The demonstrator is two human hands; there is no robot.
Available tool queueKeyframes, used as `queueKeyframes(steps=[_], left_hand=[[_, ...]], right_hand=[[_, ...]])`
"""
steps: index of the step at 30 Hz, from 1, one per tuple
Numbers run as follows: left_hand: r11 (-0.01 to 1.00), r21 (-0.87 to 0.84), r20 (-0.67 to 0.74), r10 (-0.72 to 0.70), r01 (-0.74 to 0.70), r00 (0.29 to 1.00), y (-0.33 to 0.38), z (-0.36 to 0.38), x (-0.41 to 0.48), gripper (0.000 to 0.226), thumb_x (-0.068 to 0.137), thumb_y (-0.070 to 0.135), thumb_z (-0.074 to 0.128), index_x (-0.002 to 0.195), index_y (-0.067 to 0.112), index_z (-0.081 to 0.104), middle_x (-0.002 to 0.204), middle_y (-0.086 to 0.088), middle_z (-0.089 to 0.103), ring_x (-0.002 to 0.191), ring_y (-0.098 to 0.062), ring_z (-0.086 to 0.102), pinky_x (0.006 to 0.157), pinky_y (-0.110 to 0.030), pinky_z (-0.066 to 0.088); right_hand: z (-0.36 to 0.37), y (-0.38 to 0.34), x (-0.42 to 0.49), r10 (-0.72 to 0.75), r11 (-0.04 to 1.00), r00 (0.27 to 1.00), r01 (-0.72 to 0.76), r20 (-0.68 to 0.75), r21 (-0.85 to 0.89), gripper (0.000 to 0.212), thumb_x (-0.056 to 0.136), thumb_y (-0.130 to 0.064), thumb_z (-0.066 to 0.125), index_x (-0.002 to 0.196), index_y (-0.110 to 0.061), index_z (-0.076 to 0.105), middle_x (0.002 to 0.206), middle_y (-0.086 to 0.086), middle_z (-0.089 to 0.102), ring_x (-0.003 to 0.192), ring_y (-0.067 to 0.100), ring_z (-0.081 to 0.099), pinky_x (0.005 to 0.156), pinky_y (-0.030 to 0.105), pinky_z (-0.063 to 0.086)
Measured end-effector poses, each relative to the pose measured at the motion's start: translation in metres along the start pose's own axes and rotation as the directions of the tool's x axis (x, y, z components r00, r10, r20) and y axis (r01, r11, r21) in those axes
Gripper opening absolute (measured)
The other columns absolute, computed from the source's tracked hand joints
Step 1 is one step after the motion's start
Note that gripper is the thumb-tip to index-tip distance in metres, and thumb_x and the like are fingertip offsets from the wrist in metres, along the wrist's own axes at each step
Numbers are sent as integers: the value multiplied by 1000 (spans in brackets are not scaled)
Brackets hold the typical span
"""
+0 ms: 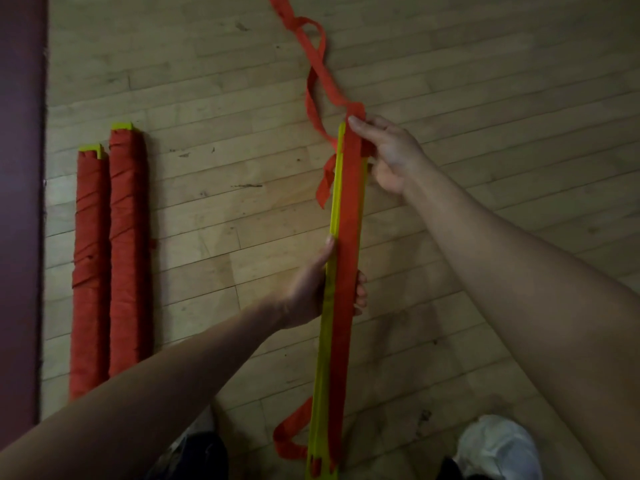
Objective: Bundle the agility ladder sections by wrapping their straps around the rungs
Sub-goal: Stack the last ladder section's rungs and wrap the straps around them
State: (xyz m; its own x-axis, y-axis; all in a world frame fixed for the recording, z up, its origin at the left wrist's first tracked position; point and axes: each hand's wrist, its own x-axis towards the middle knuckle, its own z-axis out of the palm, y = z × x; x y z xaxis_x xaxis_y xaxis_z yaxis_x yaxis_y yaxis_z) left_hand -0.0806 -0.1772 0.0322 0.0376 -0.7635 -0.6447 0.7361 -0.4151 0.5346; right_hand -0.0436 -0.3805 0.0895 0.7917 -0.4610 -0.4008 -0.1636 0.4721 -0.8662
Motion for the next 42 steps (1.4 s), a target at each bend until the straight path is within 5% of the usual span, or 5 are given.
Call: queueKeyframes(steps=[24,32,37,40,42], left_hand=[[913,59,-498,376,-403,781,56,9,5,29,97,33,50,111,8,56,79,-12,63,68,-23,62,62,-35,55],[910,327,-545,402,-255,736,63,1,6,22,87,42,64,91,22,72,95,1,74,94,-17,67,83,-35,53],[782,597,-400,484,-179,778,69,-7,-7,68,95,65,26,100,12,69,90,-8,70,77,-19,63,72,-36,51],[682,704,-450,646,-201,616,78,-16,-10,45,103,36,36,87,2,62,79,-8,59,69,-13,51,65,-30,40],[310,934,-220,891,-176,397,89,-29,-17,14,96,12,52,97,1,61,96,-9,57,85,-13,52,74,-29,43]], right_hand=[[3,51,-34,-118,796,978,-10,-171,-605,16,91,-37,59,89,-23,51,92,-6,59,93,18,59,82,38,50],[16,46,-40,126,944,988,-148,-92,-295,12,91,-23,63,82,-14,64,84,2,69,84,18,65,80,34,51],[20,41,-51,142,984,990,-142,-14,-112,8,97,-18,53,98,-19,61,93,5,68,86,20,66,77,35,55],[22,36,-55,153,986,988,-152,10,-64,15,98,-18,51,110,-14,58,98,9,67,90,23,66,80,39,55],[24,32,-56,178,984,983,-176,50,-36,20,98,-18,51,115,-11,58,94,7,68,84,19,67,68,33,58]])
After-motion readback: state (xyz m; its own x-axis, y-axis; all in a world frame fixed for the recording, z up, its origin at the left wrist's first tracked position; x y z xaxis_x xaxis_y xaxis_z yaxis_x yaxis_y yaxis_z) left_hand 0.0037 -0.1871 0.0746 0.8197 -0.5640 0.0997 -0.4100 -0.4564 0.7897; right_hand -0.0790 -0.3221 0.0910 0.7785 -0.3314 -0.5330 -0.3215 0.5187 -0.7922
